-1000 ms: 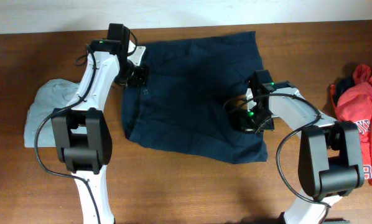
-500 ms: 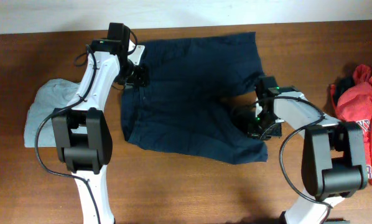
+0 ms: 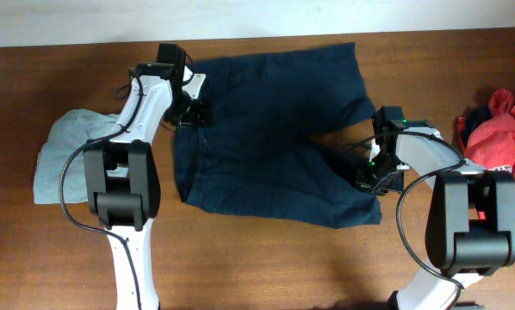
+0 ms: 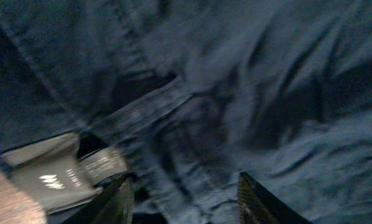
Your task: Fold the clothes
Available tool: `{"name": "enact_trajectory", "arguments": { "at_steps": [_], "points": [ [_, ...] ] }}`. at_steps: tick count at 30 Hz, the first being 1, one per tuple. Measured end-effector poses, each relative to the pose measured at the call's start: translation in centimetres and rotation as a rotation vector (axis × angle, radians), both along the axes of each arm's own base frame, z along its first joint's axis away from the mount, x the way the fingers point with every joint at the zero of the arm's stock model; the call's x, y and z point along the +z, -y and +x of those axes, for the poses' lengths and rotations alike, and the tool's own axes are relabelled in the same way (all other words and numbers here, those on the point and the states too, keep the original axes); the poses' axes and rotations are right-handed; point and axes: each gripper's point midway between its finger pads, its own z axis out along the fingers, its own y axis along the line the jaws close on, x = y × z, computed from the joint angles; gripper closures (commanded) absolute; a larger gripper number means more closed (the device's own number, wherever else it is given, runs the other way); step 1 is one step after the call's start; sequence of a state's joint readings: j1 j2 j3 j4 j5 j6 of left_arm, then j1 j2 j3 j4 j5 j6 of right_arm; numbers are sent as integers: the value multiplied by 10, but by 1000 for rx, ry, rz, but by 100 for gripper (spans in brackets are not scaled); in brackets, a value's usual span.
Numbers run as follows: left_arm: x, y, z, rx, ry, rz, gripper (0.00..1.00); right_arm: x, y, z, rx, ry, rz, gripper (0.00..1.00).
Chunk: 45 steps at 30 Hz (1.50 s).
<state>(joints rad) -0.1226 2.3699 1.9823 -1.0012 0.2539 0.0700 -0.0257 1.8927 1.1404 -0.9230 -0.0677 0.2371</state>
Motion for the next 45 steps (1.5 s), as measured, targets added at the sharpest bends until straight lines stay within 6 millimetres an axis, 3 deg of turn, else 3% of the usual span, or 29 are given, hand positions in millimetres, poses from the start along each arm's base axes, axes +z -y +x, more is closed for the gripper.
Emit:
{"name": "enact_trajectory", "arguments": {
  "at_steps": [3,4,13,19,21,31,32,33,34,35,38,41,45],
  "points": [
    [2,9,0,-13,4,-27,96,0,0,0,-2,0,0,96],
    [2,10,0,-17,5,-31,100,0,0,0,-3,0,0,96],
    [9,12,-1,-12,-9,-91,99,0,0,0,-3,0,0,96],
    [45,3,0,8,22,-116,99,0,1,0,-12,-2,-7,96],
    [53,-8,-2,25,23,-89,99,0,1,0,-17,-3,-9,96],
    [45,-58,-8,95,-8,115,99,0,3,-2,-20,-9,-18,96],
    [44,-61,-8,98,-8,132,98,0,3,-2,-19,-9,-18,96],
    [44,-63,-8,100,-8,147,89,0,3,-2,-19,-9,-18,96],
    [44,-67,-9,104,-8,166,58,0,3,-2,-20,-9,-18,96],
    [44,-69,-9,109,-7,177,48,0,3,-2,-20,-9,-18,96],
    [43,-76,-8,113,-4,209,34,0,4,-2,-19,-11,-25,89],
    [43,-81,-8,122,-3,229,34,0,5,-4,-22,-19,-33,84],
    [43,-83,-10,122,-11,235,44,1,10,-11,-49,-47,-46,86]
  ]
}}
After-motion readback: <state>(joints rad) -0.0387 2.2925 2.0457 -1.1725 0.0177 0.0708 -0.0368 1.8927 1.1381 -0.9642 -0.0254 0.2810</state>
